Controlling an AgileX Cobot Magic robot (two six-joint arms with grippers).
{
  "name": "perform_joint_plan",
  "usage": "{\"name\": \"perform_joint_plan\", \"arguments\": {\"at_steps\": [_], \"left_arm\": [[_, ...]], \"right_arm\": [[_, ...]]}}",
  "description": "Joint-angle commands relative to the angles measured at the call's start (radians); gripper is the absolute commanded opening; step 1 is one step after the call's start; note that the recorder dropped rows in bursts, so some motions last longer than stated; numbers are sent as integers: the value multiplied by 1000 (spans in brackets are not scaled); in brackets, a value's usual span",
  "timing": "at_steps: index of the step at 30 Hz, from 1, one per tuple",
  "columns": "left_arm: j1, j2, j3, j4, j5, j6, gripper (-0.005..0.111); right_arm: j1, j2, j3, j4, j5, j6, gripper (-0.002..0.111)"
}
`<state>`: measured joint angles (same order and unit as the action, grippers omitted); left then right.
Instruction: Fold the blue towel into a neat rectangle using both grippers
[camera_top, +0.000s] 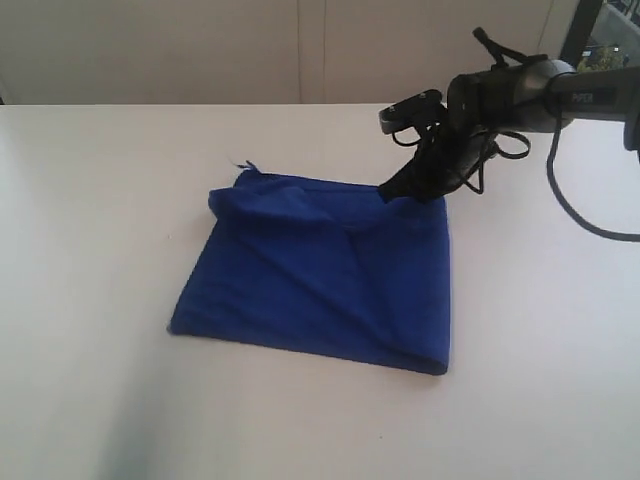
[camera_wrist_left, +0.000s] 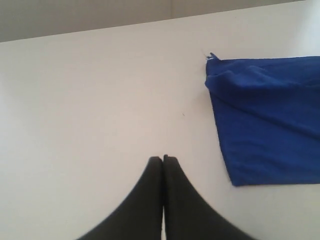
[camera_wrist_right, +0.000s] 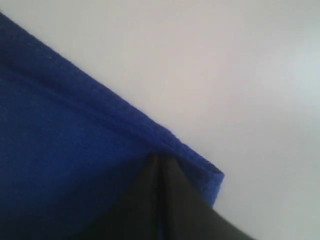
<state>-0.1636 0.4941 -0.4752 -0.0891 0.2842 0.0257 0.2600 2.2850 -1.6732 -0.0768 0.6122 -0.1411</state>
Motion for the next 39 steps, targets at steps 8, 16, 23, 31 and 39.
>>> {"name": "perform_joint_plan", "arguments": {"at_steps": [8,16,23,31,39], "left_arm": [[0,-6,6,-11,2,1,0],[0,-6,6,-11,2,1,0],[0,-6,6,-11,2,1,0],[0,-6,6,-11,2,1,0],[0,-6,6,-11,2,1,0]], "right_arm": [[-21,-23,91,-186,464,249,0],[12,-147,319,-179,500,282,0],[68,-239,390,-194,453,318,0],[192,-486,390,-119,221,272,0],[411,-392,370,-29,-1,178,0]]}}
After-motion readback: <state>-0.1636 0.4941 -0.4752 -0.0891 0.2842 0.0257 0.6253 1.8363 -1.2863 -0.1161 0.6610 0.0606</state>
